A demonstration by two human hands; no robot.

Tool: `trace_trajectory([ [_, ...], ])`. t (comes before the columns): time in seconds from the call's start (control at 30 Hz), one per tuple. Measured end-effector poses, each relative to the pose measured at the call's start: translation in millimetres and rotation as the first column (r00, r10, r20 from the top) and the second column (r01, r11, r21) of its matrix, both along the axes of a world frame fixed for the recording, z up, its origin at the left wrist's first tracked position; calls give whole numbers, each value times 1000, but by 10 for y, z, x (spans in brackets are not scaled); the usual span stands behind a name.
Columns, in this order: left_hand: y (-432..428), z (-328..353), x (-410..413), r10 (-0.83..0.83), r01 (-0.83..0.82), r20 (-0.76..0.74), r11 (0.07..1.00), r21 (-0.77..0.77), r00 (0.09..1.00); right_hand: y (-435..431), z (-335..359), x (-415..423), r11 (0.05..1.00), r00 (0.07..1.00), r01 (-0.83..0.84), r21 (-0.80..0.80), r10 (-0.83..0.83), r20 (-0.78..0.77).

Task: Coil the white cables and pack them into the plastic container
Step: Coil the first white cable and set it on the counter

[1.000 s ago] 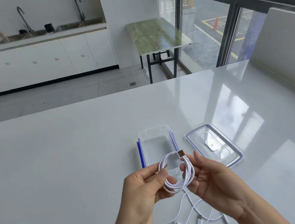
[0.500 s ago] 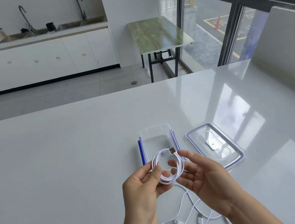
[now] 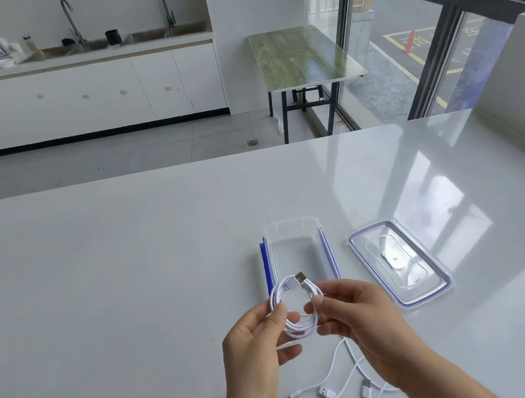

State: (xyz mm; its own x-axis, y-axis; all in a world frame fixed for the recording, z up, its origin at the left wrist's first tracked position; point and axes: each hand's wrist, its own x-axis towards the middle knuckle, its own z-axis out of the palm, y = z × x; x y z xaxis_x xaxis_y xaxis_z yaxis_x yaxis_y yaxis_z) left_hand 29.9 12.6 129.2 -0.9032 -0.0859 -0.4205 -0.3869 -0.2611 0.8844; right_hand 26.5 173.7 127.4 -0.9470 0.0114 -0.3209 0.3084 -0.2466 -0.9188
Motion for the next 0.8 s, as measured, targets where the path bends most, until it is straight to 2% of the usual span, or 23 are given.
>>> trace_trajectory([
  [0.17, -306, -78, -12, 43, -42, 23, 997, -59, 999, -194, -79, -147, 970, 995, -95, 226, 99, -7],
  [0.37, -621, -207, -48, 71, -68, 11, 985, -159, 997, -538, -231, -331, 831, 976, -181, 526, 220, -10],
  [0.6, -1023, -422, -159, 145, -128, 77, 972, -195, 986, -936, -418, -622, 660, 935, -273, 699, 352, 33],
  [0.8, -1319, -729, -450, 211, -157, 110, 917, -368, 971, -1377, -678, -1035, 554, 903, -356, 752, 413, 123],
])
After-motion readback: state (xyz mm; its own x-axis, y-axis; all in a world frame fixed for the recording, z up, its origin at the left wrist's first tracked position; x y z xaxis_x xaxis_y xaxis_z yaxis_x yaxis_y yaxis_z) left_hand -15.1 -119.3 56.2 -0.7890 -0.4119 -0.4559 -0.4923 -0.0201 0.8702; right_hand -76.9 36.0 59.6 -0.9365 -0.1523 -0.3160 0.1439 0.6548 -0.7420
